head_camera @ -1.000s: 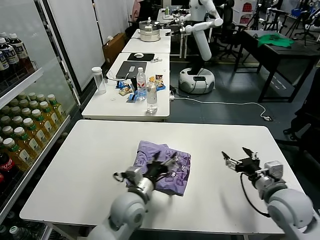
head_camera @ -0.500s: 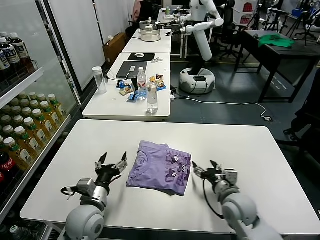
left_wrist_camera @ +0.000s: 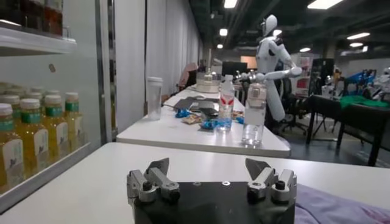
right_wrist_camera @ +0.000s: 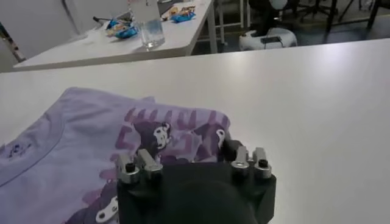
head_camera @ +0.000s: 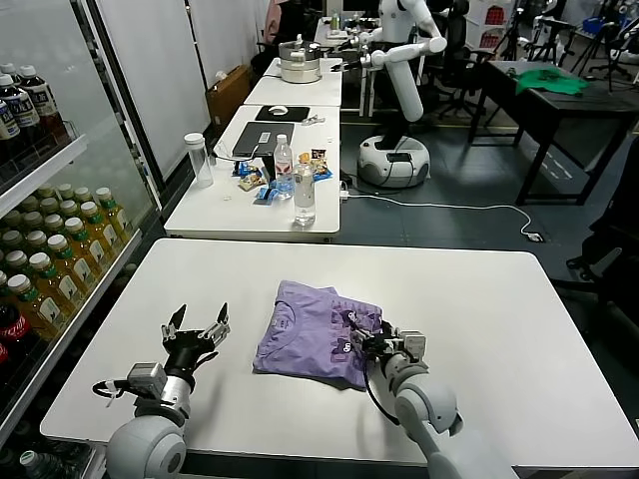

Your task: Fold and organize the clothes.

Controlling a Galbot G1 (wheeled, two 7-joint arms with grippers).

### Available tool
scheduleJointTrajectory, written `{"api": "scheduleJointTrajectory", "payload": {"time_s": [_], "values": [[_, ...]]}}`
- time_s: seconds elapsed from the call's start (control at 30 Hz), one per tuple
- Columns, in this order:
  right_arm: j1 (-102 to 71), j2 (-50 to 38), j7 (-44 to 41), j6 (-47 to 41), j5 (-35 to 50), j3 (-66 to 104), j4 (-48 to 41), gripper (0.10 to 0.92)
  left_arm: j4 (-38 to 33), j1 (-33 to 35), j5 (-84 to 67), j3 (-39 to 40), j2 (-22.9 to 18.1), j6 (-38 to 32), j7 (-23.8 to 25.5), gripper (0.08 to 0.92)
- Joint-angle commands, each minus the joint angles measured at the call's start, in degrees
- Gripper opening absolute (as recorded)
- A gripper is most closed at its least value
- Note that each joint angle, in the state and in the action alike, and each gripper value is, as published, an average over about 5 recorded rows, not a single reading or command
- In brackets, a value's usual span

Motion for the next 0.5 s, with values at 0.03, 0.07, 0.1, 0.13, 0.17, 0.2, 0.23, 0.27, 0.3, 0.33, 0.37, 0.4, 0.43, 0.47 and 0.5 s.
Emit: {"api": "scheduleJointTrajectory", "payload": {"time_s": [0.03,0.07,0.1,0.13,0.17,0.2,0.23,0.27,0.3,0.33,0.37,0.4,0.43,0.47,0.5], "values": [[4.5,1.6,0.0,0.0,-0.4,-1.2,-4.3,0.630,-0.3,1.4,0.5,-1.6,1.0,-0.7,0.1,0.823],[5.0,1.1,-0.2,0.0,-0.6,-1.0,-4.6,0.595,-0.3,1.4,0.5,-1.6,1.0,-0.8,0.1,0.823],[5.5,0.7,-0.4,-0.1,-0.8,-0.8,-4.8,0.569,-0.2,1.4,0.4,-1.5,1.0,-0.8,0.1,0.823],[6.2,0.1,-0.8,-0.2,-1.1,-0.6,-5.1,0.543,-0.2,1.4,0.4,-1.5,1.0,-0.8,0.1,0.823],[6.8,-0.6,-1.3,-0.3,-1.3,-0.4,-5.5,0.509,-0.2,1.4,0.5,-1.3,0.9,-0.8,0.2,0.823],[7.5,-1.3,-1.7,-0.5,-1.5,-0.2,-5.9,0.483,-0.1,1.4,0.5,-1.2,0.9,-0.8,0.2,0.823],[8.3,-2.0,-2.2,-0.6,-1.7,-0.1,-6.4,0.457,-0.1,1.4,0.5,-1.1,0.8,-0.8,0.2,0.823],[9.1,-2.7,-2.8,-0.8,-1.8,0.1,-7.0,0.422,-0.1,1.3,0.5,-0.9,0.7,-0.8,0.2,0.823],[10.0,-3.4,-3.2,-0.9,-1.8,0.2,-7.7,0.396,0.0,1.3,0.5,-0.8,0.6,-0.8,0.2,0.823],[10.8,-3.9,-3.7,-1.0,-1.7,0.3,-8.6,0.370,0.0,1.2,0.5,-0.7,0.5,-0.8,0.3,0.823],[11.6,-4.3,-4.2,-1.1,-1.7,0.3,-9.6,0.336,0.1,1.2,0.6,-0.5,0.4,-0.8,0.3,0.823],[12.4,-4.7,-4.6,-1.1,-1.7,0.3,-10.7,0.310,0.2,1.1,0.6,-0.4,0.3,-0.8,0.3,0.823],[13.2,-5.0,-5.0,-1.1,-1.7,0.3,-11.7,0.284,0.3,1.1,0.6,-0.3,0.3,-0.8,0.3,0.823],[14.0,-5.3,-5.5,-1.1,-1.7,0.3,-12.8,0.249,0.3,1.0,0.6,-0.2,0.2,-0.8,0.3,0.823],[14.9,-5.6,-5.9,-1.0,-1.8,0.3,-13.9,0.223,0.4,1.0,0.6,-0.1,0.2,-0.8,0.3,0.823]]}}
